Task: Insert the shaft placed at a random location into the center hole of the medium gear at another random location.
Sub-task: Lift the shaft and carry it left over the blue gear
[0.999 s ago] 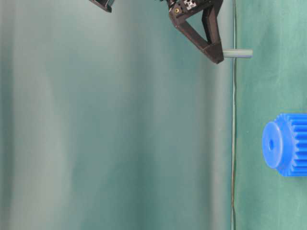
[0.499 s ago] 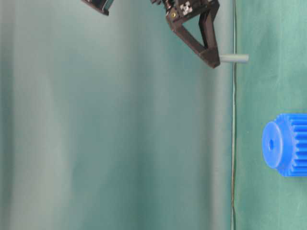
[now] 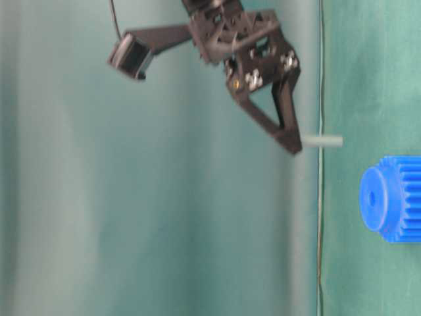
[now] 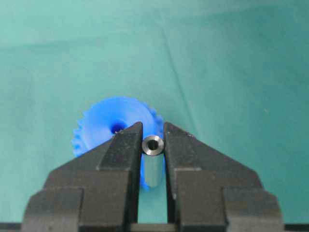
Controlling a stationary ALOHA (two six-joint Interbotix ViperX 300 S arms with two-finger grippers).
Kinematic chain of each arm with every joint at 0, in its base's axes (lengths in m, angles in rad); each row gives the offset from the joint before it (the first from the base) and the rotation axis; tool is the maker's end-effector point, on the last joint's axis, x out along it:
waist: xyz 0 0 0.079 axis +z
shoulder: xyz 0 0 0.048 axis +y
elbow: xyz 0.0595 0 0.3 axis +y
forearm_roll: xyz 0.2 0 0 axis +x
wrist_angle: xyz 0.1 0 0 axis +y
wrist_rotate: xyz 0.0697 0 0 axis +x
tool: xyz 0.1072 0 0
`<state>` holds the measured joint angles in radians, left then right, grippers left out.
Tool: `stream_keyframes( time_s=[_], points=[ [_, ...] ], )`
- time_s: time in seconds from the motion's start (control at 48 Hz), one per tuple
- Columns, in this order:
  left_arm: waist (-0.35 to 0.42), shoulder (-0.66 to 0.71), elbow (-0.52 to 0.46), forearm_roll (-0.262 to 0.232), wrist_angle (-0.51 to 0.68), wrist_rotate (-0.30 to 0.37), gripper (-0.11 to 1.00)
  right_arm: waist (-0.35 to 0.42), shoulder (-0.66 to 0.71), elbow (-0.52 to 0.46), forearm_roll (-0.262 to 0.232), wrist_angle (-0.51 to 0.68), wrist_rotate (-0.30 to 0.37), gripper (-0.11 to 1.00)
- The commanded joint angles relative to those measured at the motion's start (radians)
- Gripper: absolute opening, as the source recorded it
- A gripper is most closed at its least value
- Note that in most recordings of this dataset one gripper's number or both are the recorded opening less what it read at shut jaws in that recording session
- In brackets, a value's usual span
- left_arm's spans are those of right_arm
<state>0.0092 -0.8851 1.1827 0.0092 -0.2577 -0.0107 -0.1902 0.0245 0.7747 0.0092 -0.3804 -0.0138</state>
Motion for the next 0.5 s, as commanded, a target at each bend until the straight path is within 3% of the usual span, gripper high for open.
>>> stream_keyframes(
  time_s=[0.0,0.479],
  points=[
    [0.002,0.006,-0.023,0.002,-0.006,-0.002,0.00,0.017,0.009,-0.064,0.002,0.017,0.000,0.13],
    [0.002,0.006,-0.021,0.002,-0.006,-0.002,0.00,0.031,0.103,-0.178,-0.003,0.035,-0.005,0.13]
  ],
)
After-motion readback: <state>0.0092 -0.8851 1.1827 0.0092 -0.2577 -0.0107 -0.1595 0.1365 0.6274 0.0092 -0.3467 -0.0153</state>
